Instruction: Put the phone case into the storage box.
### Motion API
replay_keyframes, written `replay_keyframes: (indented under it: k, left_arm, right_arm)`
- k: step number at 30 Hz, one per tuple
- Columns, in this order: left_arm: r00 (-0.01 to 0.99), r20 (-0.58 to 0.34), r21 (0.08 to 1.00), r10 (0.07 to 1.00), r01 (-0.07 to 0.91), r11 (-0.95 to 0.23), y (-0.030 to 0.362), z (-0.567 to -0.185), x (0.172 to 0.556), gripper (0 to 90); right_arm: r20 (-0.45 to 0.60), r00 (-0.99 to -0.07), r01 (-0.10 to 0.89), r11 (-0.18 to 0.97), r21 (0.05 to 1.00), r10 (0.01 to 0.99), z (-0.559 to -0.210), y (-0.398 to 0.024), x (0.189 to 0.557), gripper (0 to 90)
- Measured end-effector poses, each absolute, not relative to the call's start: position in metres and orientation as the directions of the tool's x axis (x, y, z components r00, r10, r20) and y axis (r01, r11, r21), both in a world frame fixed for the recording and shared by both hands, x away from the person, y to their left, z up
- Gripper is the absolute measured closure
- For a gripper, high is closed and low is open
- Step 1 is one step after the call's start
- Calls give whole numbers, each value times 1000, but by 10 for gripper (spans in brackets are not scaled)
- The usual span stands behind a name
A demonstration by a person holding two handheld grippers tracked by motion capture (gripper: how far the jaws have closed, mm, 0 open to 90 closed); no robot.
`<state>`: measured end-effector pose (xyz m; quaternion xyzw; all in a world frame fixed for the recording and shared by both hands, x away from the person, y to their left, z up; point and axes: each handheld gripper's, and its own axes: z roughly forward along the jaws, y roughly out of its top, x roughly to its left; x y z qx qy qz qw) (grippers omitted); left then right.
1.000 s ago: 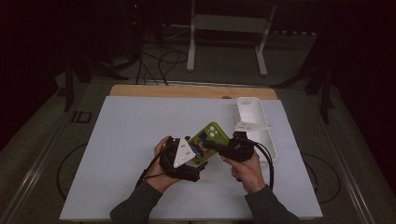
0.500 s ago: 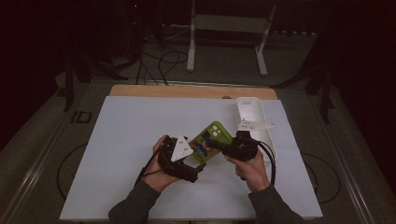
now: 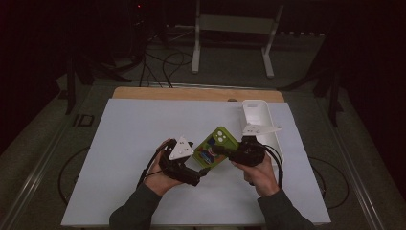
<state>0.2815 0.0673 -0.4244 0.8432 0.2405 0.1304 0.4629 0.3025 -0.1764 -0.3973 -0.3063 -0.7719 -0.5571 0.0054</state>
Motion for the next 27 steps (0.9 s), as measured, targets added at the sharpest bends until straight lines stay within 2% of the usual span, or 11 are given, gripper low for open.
replay_keyframes:
  k: [16, 22, 27]
  left_arm:
    - [880, -45, 846, 474, 285, -450, 71, -427, 283, 118]
    - [896, -78, 857, 438, 285, -429, 75, -428, 283, 171]
    - [910, -108, 859, 399, 288, -424, 78, -432, 283, 252]
  right_arm:
    - [292, -878, 413, 294, 862, 378, -391, -172, 294, 886]
    - [269, -904, 378, 325, 867, 334, -390, -170, 292, 886]
    - [239, -925, 340, 358, 870, 296, -388, -165, 288, 886]
